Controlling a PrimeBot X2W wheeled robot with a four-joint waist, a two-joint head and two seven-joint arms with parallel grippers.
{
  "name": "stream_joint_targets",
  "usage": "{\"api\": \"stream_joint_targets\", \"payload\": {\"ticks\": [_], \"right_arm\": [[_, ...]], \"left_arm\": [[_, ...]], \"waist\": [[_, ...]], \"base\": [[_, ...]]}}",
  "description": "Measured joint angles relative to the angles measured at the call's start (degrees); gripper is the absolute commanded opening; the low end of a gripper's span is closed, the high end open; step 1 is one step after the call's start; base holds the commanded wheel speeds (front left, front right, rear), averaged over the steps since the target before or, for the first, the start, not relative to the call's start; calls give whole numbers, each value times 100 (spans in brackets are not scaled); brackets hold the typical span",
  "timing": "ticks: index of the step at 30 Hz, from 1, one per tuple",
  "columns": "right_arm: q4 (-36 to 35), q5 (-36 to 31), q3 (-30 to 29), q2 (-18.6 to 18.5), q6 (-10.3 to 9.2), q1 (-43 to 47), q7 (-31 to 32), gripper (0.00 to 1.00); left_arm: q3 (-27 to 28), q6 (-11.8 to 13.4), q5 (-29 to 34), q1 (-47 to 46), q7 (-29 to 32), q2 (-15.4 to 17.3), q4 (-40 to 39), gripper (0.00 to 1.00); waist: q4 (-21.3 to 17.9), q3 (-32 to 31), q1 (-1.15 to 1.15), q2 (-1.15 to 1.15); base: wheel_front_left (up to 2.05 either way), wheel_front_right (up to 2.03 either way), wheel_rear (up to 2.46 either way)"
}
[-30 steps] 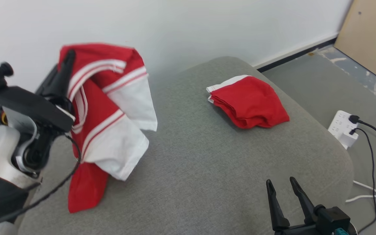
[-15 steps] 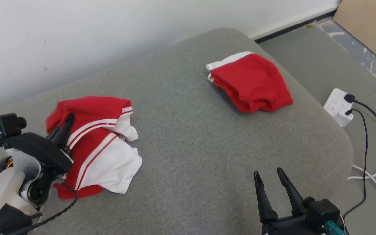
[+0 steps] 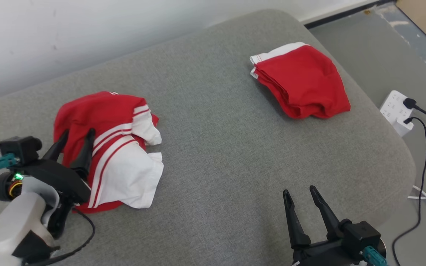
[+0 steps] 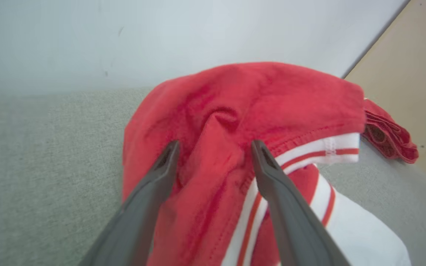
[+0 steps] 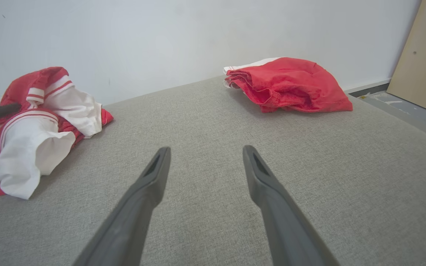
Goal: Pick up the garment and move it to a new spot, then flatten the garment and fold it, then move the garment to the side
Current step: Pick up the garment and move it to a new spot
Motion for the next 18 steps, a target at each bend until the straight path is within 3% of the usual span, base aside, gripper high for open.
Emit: {"api": "stream_joint_targets", "payload": {"ticks": [5,10,18], "right_arm": [[64,-31,-10,-2,0,92,0,100],[73,-2,-110,-77,0,292,0,100],[-1,7,-300,-160,0,376,-1,100]], "left_arm": [[110,305,466,147,-205,-136,-75,100],[948,736,1036,875,-223,-250,-1067,100],[1996,1168,2008,2393,-223,-530,-2448,100]], "waist": [[140,-290,-1,0],[402,-612,-2,-1],[1063,-919,-3,-1]], "base": [[0,0,0],[0,0,0],[0,0,0]]}}
